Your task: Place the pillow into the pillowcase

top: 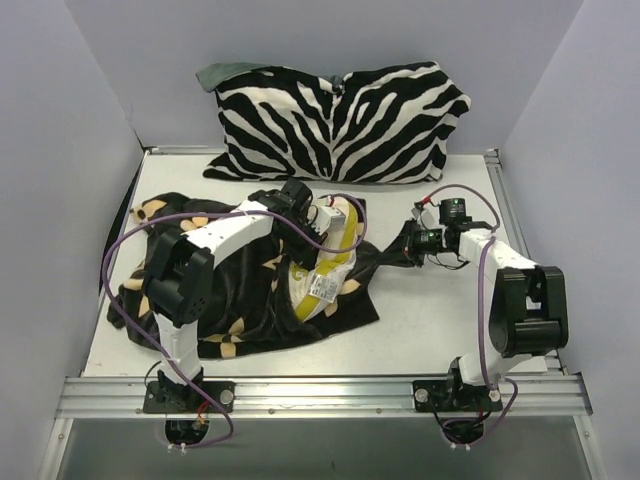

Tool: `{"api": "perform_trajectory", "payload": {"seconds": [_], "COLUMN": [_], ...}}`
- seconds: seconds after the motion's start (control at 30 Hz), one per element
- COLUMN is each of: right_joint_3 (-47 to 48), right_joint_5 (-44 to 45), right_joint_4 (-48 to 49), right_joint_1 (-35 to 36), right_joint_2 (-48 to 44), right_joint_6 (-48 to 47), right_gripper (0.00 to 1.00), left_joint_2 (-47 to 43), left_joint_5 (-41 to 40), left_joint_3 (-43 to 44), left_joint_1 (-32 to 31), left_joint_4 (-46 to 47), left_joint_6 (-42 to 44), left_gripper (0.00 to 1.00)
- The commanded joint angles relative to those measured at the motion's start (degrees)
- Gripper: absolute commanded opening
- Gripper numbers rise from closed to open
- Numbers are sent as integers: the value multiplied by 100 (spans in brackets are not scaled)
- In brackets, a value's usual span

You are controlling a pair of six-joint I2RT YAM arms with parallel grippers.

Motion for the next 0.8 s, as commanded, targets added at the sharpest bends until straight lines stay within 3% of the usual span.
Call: {"api": "perform_trajectory", "payload": {"seconds": [0.0, 0.03, 0.07, 0.1, 0.13, 0.23, 0.3, 0.53, 0.77], "right_joint_3": [20, -15, -15, 11, 55, 125, 195, 134, -59], "right_joint_5": [-57, -30, 83, 137, 207, 295, 173, -214, -451], "right_joint_4": [-1594, -1585, -1568, -1568, -1559, -1437, -1340, -707, -592], "right_joint_1": [-457, -448, -370, -334, -316, -177, -106, 97, 27], "right_joint_2": [-110, -66, 74, 180, 355, 619, 883, 972, 761], "right_joint_6": [-1103, -1111, -1111, -1172, -1225, -1314, -1279, -787, -541], "right_gripper": [0, 0, 0, 0, 0, 0, 0, 0, 0], "left_joint_2": [280, 201, -17, -150, -386, -686, -784, 92, 1535], "left_joint_5": [-2309, -2072, -1835, -1554, -864, 456, 882, 516, 295], "left_joint_3": [-231, -239, -230, -213, -117, 295, 638, 1527, 2380], "left_joint_1": [423, 414, 414, 414, 414, 388, 300, -867, -948], "left_joint_4": [-270, -278, -296, -348, -401, -577, -542, 450, 758], "left_joint_6": [811, 935, 1041, 1190, 1261, 1236, 982, 287, -189], "left_gripper": [0, 0, 6, 16, 36, 58, 71, 72, 72]}}
